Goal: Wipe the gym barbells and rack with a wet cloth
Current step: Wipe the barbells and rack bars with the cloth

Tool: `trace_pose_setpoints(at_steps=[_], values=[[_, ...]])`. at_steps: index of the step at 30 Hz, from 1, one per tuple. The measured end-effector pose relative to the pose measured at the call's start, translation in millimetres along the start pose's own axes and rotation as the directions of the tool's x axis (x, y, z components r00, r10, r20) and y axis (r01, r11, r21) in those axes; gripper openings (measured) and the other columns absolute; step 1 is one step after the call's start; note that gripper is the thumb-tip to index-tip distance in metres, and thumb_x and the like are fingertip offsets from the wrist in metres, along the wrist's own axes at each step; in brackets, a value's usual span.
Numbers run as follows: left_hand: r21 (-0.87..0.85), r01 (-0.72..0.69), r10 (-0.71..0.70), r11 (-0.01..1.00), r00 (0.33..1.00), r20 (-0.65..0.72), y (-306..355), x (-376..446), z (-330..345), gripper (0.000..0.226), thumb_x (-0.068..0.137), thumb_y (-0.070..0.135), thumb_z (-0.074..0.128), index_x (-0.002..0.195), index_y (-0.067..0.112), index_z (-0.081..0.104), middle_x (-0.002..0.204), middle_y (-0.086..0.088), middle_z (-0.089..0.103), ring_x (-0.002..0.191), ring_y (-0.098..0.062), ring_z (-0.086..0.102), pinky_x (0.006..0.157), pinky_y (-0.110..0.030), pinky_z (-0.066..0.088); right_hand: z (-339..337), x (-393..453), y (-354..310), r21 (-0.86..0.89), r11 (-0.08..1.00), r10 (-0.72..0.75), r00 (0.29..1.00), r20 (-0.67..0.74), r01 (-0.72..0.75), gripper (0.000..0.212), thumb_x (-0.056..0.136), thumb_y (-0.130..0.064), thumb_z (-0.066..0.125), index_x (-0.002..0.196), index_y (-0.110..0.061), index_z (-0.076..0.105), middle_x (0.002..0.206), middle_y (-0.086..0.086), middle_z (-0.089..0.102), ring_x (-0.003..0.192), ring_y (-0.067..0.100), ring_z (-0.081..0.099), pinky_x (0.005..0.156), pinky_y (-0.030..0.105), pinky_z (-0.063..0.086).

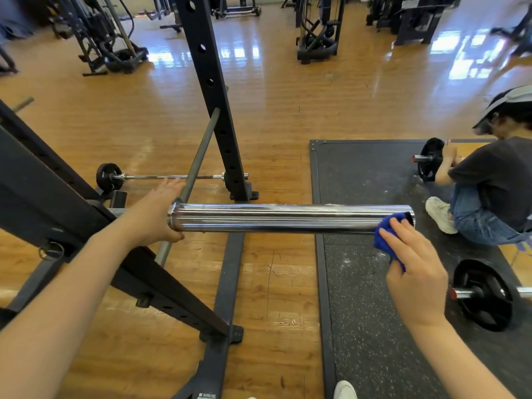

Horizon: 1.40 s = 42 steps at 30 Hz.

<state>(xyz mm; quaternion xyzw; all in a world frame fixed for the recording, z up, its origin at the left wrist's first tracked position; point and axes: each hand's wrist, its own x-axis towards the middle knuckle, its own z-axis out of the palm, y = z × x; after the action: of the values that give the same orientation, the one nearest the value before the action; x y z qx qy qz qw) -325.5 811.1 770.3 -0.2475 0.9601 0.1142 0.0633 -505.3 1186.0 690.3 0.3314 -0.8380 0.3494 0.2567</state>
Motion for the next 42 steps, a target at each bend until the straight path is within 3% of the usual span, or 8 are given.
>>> trace_pose_setpoints(at_steps=[5, 8, 14, 16, 22, 28, 33, 42], values=[[0.028, -0.001, 0.001, 1.0, 1.0, -0.015, 2, -3, -3, 0.122, 0.065, 0.035, 0.084, 0.151, 0.014, -0.001, 0.154, 0.007, -0.008, 0.144, -0.014, -0.01, 0.115, -0.032, 0.0, -3, 5, -3, 0.053, 0.998, 0.035, 0.997, -0.07, -0.032, 0.044, 0.077, -0.001, 0.037, 0.109, 0.007, 0.065, 0.116, 0.022, 0.062, 0.111, 0.026, 0.05, 0.107, 0.011, 0.027], [0.199, -0.012, 0.061, 0.98, 0.967, -0.246, 4, -16, 6, 0.121, 0.063, 0.044, 0.083, 0.15, 0.005, 0.009, 0.158, -0.009, 0.002, 0.145, -0.022, -0.004, 0.115, -0.039, 0.001, 3, 20, -2, 0.033, 0.999, 0.014, 0.997, -0.079, -0.012, 0.044, 0.078, -0.001, 0.037, 0.112, 0.007, 0.064, 0.12, 0.023, 0.06, 0.117, 0.029, 0.047, 0.11, 0.015, 0.024], [0.252, 0.004, 0.091, 0.968, 0.927, -0.365, 5, -26, 36, 0.118, 0.05, 0.028, 0.092, 0.142, -0.007, 0.027, 0.146, -0.026, 0.033, 0.139, -0.038, 0.022, 0.117, -0.031, -0.007, 15, 19, 5, 0.007, 0.999, -0.034, 0.998, -0.06, 0.034, 0.042, 0.082, -0.001, 0.036, 0.112, 0.007, 0.064, 0.119, 0.024, 0.061, 0.117, 0.031, 0.047, 0.111, 0.022, 0.026], [0.23, 0.005, 0.086, 0.973, 0.921, -0.381, 7, -23, 35, 0.109, 0.052, 0.016, 0.092, 0.14, -0.009, 0.031, 0.143, -0.028, 0.037, 0.137, -0.039, 0.024, 0.116, -0.042, 0.006, 12, 13, 6, 0.01, 0.999, -0.052, 0.997, -0.064, 0.053, 0.041, 0.081, 0.001, 0.037, 0.111, 0.007, 0.064, 0.118, 0.023, 0.061, 0.116, 0.029, 0.048, 0.111, 0.021, 0.027], [0.057, 0.008, 0.003, 0.998, 0.982, -0.188, 15, -15, 13, 0.104, 0.073, 0.018, 0.08, 0.15, 0.007, 0.011, 0.157, -0.01, 0.012, 0.145, -0.022, 0.0, 0.114, -0.036, 0.007, 6, -6, 0, 0.03, 1.0, -0.007, 0.999, -0.036, 0.009, 0.041, 0.08, -0.003, 0.038, 0.11, 0.006, 0.065, 0.12, 0.017, 0.06, 0.116, 0.026, 0.049, 0.11, 0.015, 0.026], [0.068, 0.012, -0.01, 0.998, 0.999, -0.041, 5, -3, 2, 0.111, 0.07, 0.026, 0.082, 0.151, 0.011, 0.007, 0.158, -0.004, 0.011, 0.146, -0.017, -0.002, 0.116, -0.036, 0.011, 7, 35, -7, 0.032, 0.998, 0.048, 0.998, -0.027, -0.047, 0.042, 0.08, -0.001, 0.04, 0.114, 0.004, 0.064, 0.125, 0.021, 0.059, 0.119, 0.034, 0.051, 0.107, 0.022, 0.029], [0.147, 0.018, 0.013, 0.989, 0.978, -0.208, 5, -11, 12, 0.115, 0.07, 0.032, 0.081, 0.15, 0.009, 0.002, 0.159, -0.006, 0.0, 0.145, -0.02, -0.005, 0.113, -0.035, -0.002, 13, 30, -1, 0.012, 1.0, -0.013, 1.0, -0.001, 0.013, 0.045, 0.08, -0.008, 0.035, 0.111, 0.006, 0.065, 0.116, 0.022, 0.063, 0.111, 0.035, 0.056, 0.102, 0.031, 0.034], [0.094, 0.05, -0.003, 0.994, 0.898, -0.44, 7, -26, 46, 0.106, 0.056, 0.008, 0.089, 0.141, -0.009, 0.028, 0.146, -0.026, 0.033, 0.139, -0.037, 0.024, 0.112, -0.049, 0.017, 2, -5, 2, 0.026, 0.999, -0.027, 0.999, -0.019, 0.028, 0.041, 0.079, -0.003, 0.038, 0.108, 0.006, 0.066, 0.115, 0.02, 0.063, 0.113, 0.025, 0.05, 0.109, 0.014, 0.026]])
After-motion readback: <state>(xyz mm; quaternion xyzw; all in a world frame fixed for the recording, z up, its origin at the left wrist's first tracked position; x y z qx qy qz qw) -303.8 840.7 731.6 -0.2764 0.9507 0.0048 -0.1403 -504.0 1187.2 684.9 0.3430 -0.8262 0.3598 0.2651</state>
